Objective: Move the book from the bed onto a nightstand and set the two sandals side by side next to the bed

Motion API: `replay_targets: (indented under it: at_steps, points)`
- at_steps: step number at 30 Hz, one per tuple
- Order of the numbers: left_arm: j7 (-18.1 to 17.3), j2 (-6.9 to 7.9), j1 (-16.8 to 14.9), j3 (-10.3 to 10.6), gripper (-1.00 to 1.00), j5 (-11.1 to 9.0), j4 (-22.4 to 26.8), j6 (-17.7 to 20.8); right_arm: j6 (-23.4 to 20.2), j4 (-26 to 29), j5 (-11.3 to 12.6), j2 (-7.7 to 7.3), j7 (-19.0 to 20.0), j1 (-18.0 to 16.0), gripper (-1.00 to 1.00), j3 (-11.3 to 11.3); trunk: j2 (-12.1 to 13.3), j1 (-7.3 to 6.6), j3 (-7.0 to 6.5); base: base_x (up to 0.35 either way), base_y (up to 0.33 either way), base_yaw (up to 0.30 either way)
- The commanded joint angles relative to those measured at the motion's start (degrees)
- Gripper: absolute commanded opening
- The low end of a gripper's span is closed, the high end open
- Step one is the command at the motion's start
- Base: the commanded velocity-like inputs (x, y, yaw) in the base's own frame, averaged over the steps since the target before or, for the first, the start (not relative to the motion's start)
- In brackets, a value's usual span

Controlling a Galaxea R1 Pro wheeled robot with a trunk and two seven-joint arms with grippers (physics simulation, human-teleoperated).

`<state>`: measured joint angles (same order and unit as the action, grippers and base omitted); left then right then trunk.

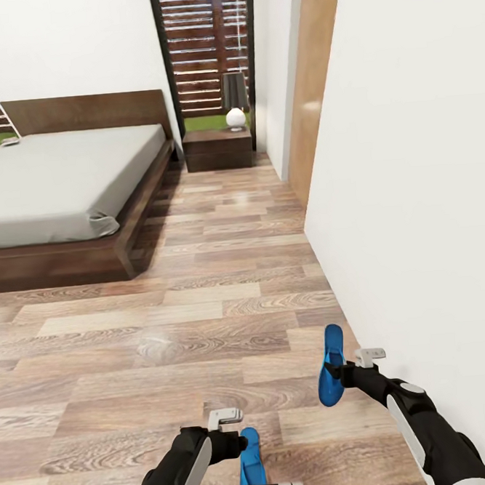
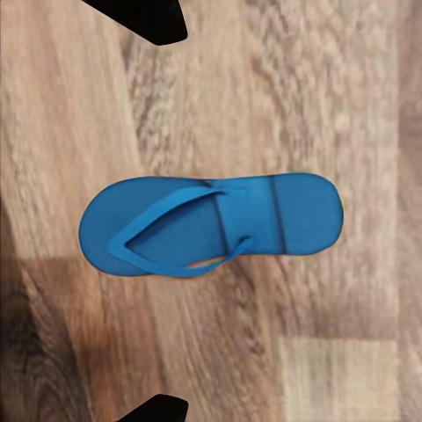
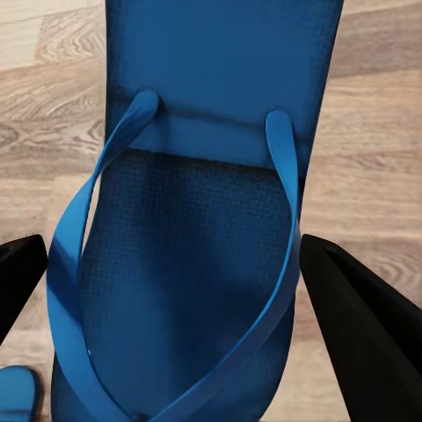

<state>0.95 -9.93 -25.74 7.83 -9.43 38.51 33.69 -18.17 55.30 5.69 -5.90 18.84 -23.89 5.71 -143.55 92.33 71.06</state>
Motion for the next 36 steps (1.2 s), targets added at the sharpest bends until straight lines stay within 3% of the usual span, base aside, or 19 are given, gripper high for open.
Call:
replay_targets:
  at_steps: [1,5,13,36]
  points:
    - [0.1,0.04,0.0,0.1,1.00,-0.3,0.1,0.3,-0.5,0.1,0.6,0.01,0.1,0.0,-1.00,0.1,0.0,0.01,0.27,0.000,0.000,0.000]
    - [0.1,0.41,0.0,0.1,1.00,-0.3,0.7,0.3,-0.5,0.1,0.6,0.01,0.1,0.0,-1.00,0.1,-0.1,0.11,1.16,0.000,0.000,0.000]
    - [0.0,3.47,0.0,-0.2,1.00,-0.6,4.4,1.0,-0.5,0.1,0.6,0.01,0.1,0.0,-1.00,0.1,-0.2,0.32,2.93,0.000,0.000,0.000]
    - [0.1,3.69,0.0,-0.2,1.00,-0.6,4.6,1.1,-0.1,0.1,0.6,0.10,0.1,0.0,-1.00,0.1,-0.2,0.37,3.37,0.023,-0.041,0.000]
